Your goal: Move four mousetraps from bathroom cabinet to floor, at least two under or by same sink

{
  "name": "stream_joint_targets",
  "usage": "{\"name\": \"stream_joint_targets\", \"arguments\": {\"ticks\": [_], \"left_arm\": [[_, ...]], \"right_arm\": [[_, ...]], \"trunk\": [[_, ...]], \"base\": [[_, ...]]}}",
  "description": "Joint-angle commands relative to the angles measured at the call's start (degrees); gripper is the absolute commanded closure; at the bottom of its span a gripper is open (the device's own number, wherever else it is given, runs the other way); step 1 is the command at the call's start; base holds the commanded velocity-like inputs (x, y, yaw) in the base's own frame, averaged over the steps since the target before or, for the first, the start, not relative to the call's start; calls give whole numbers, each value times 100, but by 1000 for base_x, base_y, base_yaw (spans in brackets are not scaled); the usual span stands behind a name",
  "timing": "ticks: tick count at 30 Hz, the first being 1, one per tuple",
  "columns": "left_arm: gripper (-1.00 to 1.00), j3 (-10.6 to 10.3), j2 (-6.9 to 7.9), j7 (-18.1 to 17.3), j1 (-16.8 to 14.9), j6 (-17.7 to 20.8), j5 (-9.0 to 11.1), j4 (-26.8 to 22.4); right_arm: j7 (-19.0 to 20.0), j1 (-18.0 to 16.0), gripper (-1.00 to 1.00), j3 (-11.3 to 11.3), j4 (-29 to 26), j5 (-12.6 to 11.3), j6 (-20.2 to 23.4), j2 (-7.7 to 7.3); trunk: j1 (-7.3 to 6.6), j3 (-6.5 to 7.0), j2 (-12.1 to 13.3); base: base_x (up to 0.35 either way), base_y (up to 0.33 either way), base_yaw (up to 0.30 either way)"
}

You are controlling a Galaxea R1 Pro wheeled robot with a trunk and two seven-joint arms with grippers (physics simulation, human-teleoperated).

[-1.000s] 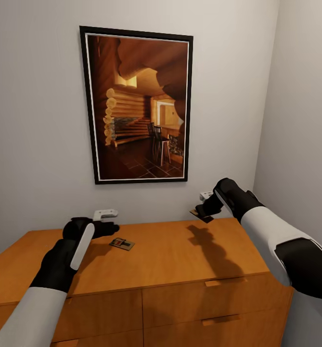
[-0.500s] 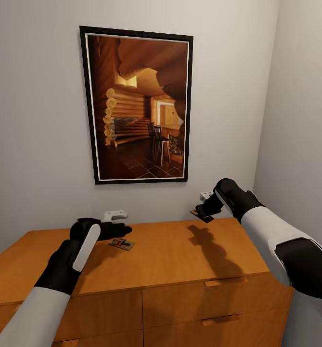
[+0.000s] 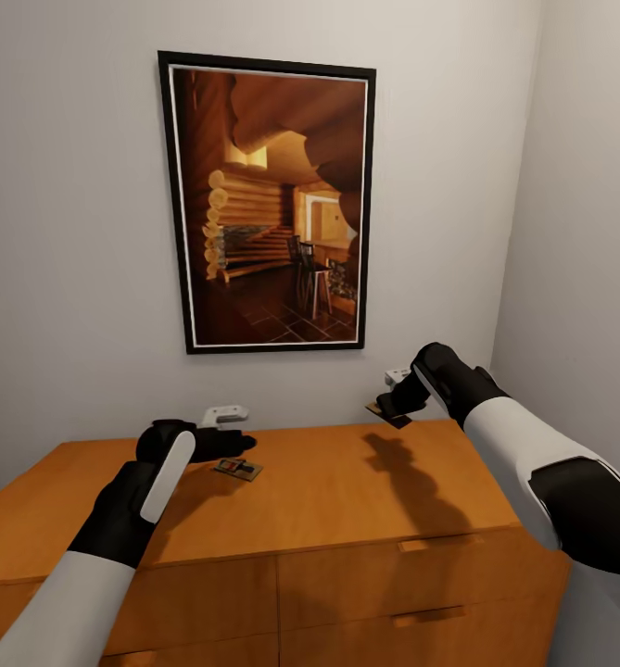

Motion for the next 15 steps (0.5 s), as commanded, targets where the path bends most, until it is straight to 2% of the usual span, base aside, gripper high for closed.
{"name": "stream_joint_targets", "arguments": {"ticks": [1, 7, 10, 15], "left_arm": [[-100, -5, 2, 63, -6, 12, 18, -4], [-100, 17, -21, 66, -6, 12, -224, -5], [-100, 15, -38, 67, -6, 12, -371, -13], [-100, 2, -22, 67, -6, 12, -399, -190]], "right_arm": [[63, -4, 100, 20, -9, 48, 13, -5], [61, -4, 100, 18, -8, 46, 13, -5], [61, -4, 100, 17, -8, 46, 13, -5], [61, -4, 100, 18, -8, 46, 13, -5]], "trunk": [[0, -8, -4], [0, -8, -4], [0, -8, -4], [0, -8, -4]], "base": [[0, 0, 202], [0, 0, 201], [0, 0, 75], [0, 0, 23]]}}
